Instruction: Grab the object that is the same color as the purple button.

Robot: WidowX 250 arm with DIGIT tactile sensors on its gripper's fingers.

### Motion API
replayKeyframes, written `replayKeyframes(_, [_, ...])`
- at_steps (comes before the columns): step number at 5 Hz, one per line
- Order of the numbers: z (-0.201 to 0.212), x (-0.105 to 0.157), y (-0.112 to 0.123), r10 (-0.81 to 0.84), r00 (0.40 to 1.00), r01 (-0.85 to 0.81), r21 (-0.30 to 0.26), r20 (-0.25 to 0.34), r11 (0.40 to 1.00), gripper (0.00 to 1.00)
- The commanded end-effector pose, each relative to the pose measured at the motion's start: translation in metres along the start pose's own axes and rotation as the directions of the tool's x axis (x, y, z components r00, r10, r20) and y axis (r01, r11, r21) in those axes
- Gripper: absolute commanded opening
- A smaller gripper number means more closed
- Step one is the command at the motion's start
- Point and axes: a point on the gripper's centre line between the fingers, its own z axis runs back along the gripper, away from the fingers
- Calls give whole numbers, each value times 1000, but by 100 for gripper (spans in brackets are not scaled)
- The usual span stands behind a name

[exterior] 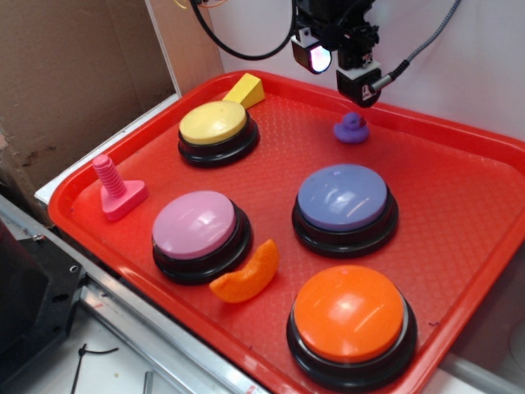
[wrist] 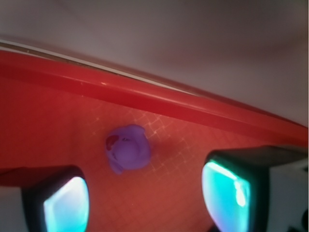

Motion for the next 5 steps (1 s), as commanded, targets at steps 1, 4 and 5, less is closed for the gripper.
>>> replayKeyframes(1, [0, 0, 0, 0, 1000, 0, 0, 0, 1000, 100])
replayKeyframes(4, [-29, 1, -2, -24, 997, 21, -30, -79, 999, 100])
replayKeyframes(5, [-61, -1, -11, -47, 981, 35, -68, -186, 997, 2])
